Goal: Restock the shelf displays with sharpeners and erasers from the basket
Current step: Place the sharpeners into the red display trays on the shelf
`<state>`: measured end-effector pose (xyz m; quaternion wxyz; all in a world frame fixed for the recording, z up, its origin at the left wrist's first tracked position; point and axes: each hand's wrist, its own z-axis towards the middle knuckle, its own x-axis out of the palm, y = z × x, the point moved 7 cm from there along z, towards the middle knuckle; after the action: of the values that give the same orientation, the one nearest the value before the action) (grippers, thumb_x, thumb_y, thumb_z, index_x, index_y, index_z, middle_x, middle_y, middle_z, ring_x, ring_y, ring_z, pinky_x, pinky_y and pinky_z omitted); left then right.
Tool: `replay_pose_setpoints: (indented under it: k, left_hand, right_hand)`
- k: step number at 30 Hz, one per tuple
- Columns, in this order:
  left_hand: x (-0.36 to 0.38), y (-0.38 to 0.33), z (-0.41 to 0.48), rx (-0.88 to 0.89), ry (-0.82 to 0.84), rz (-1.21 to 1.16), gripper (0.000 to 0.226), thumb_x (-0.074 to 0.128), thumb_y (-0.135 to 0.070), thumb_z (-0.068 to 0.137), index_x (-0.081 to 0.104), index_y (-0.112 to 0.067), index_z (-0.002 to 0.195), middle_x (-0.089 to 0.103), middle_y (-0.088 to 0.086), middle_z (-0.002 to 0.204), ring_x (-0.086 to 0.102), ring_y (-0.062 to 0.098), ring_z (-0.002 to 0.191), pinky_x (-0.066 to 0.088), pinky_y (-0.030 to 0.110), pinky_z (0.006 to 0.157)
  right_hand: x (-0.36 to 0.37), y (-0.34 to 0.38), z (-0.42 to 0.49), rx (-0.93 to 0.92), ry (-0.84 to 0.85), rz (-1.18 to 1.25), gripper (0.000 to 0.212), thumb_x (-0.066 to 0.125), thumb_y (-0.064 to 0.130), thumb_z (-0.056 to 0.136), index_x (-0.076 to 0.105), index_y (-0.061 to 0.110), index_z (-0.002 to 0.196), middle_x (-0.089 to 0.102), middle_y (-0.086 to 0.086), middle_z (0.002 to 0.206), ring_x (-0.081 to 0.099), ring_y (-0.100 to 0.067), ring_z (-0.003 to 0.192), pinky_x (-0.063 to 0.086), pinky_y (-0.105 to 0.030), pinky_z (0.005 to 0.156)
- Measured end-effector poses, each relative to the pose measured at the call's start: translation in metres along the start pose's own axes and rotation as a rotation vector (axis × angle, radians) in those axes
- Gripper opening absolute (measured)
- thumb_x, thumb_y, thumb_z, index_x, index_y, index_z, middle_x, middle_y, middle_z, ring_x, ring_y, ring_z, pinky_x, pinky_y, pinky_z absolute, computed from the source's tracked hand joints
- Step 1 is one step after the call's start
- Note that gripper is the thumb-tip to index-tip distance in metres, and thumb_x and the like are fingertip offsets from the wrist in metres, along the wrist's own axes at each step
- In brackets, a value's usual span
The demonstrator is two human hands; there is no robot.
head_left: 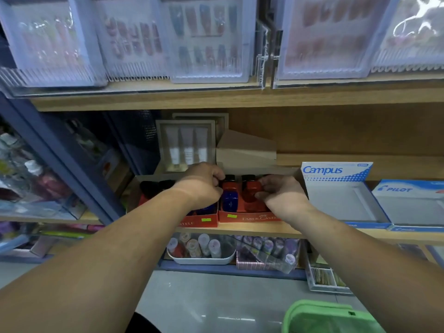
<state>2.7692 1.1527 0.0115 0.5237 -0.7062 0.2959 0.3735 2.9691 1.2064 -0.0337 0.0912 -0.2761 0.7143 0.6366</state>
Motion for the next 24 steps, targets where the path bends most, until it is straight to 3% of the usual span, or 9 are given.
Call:
replay_pose_setpoints:
  k: [3,6,10,14,16,18,20,24]
  left_hand:
    - [-0.001,-0.003,-0.003,0.004,0.011,-0.043,0.039,0.071,-0.023,0.092,0.065,-0.029,0.130,0.064,-0.010,0.113,0.060,0.010,0.104,0.045,0.019,0.086]
    - [0.001,-0.005,-0.011,0.021,0.049,-0.024,0.042,0.076,-0.038,0.089,0.065,-0.032,0.128,0.064,-0.013,0.113,0.062,0.009,0.102,0.052,0.025,0.091]
    - [0.000,-0.013,-0.022,0.065,0.064,0.102,0.048,0.077,-0.042,0.087,0.063,-0.031,0.132,0.064,-0.012,0.117,0.062,0.008,0.100,0.053,0.025,0.086]
    - [0.002,-0.045,-0.044,0.148,0.059,0.101,0.041,0.074,-0.043,0.089,0.067,-0.030,0.127,0.067,-0.013,0.109,0.064,0.007,0.097,0.058,0.032,0.091]
    - [0.013,-0.067,-0.061,0.208,0.101,0.035,0.032,0.075,-0.042,0.090,0.071,-0.032,0.120,0.070,-0.015,0.102,0.067,0.003,0.093,0.059,0.029,0.088]
    - [0.032,-0.091,-0.080,0.286,0.163,0.041,0.024,0.075,-0.040,0.090,0.075,-0.032,0.113,0.071,-0.016,0.097,0.067,-0.001,0.089,0.059,0.025,0.085]
    - [0.065,-0.109,-0.098,0.364,0.239,0.106,0.020,0.074,-0.036,0.091,0.077,-0.029,0.110,0.072,-0.016,0.095,0.067,-0.001,0.086,0.058,0.024,0.082]
    - [0.159,-0.125,-0.131,0.510,0.454,0.243,0.019,0.071,-0.027,0.092,0.077,-0.018,0.107,0.075,-0.004,0.101,0.068,0.012,0.091,0.050,0.023,0.078]
  right_hand:
    - [0.007,0.002,0.007,-0.059,0.032,-0.245,0.021,0.076,0.015,0.088,0.075,0.023,0.107,0.076,0.004,0.102,0.069,-0.018,0.101,0.053,-0.031,0.096]
    - [0.006,0.011,0.006,-0.069,0.031,-0.381,0.025,0.077,0.024,0.087,0.075,0.024,0.112,0.076,-0.001,0.109,0.068,-0.023,0.103,0.054,-0.036,0.095]
    - [-0.016,0.016,-0.012,-0.042,0.011,-0.301,0.048,0.087,0.040,0.076,0.072,0.026,0.119,0.073,0.002,0.110,0.067,-0.018,0.101,0.055,-0.035,0.094]
    - [-0.048,0.016,-0.054,-0.147,-0.002,-0.340,0.042,0.087,0.056,0.068,0.073,0.032,0.099,0.069,0.018,0.098,0.064,-0.004,0.093,0.055,-0.029,0.086]
    - [-0.067,0.008,-0.081,-0.208,0.000,-0.375,0.037,0.087,0.058,0.067,0.073,0.030,0.087,0.069,0.015,0.084,0.062,0.000,0.078,0.053,-0.027,0.073]
    - [-0.082,-0.012,-0.109,-0.205,0.090,-0.352,0.031,0.088,0.050,0.070,0.075,0.024,0.082,0.070,0.007,0.072,0.059,-0.004,0.062,0.049,-0.025,0.063]
    - [-0.087,-0.049,-0.135,-0.121,0.288,-0.373,0.025,0.088,0.041,0.076,0.077,0.020,0.085,0.068,0.003,0.068,0.056,-0.005,0.056,0.047,-0.023,0.058]
    - [-0.077,-0.161,-0.176,0.171,0.647,-0.485,0.027,0.081,0.037,0.086,0.073,0.017,0.104,0.073,-0.002,0.084,0.067,-0.012,0.066,0.057,-0.033,0.061]
